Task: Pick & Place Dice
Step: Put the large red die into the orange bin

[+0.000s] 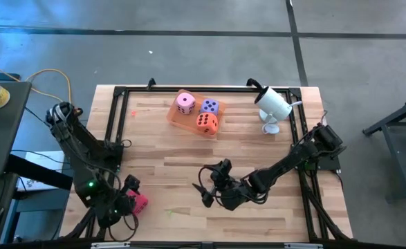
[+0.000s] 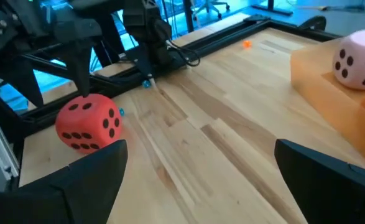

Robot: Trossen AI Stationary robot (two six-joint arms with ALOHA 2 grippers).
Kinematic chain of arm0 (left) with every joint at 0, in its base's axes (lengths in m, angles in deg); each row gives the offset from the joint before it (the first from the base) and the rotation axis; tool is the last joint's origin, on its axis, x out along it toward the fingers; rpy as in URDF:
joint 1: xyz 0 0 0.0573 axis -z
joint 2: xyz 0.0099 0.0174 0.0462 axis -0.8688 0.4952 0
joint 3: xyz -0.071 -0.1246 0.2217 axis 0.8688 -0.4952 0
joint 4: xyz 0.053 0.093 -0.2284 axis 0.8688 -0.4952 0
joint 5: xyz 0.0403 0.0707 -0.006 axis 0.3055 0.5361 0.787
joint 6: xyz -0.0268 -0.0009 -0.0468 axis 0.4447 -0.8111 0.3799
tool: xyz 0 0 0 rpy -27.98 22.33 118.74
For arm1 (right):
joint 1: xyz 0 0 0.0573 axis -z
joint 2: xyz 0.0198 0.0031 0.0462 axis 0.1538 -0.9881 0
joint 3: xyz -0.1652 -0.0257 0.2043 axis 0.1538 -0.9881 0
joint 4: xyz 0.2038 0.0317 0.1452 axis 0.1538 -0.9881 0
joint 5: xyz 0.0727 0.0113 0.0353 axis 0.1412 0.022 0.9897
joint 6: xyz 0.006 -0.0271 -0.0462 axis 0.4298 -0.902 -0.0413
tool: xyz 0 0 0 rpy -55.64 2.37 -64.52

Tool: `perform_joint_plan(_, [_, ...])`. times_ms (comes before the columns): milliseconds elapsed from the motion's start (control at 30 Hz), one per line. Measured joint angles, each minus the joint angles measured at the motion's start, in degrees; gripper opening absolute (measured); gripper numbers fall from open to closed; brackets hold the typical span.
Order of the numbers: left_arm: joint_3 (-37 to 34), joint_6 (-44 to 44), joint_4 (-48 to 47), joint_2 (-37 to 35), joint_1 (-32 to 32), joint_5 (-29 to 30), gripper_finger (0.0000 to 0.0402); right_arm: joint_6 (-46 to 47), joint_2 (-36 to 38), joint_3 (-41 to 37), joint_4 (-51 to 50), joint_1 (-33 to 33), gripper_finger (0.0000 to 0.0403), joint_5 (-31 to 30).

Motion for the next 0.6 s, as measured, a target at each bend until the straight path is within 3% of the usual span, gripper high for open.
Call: perform_joint_plan(600, [-2.44, 1.97, 0.31, 4.47, -2.13, -4.07, 0.0395, 0.46, 0.04, 0.02, 0.42, -0.39, 0.0396, 1.02])
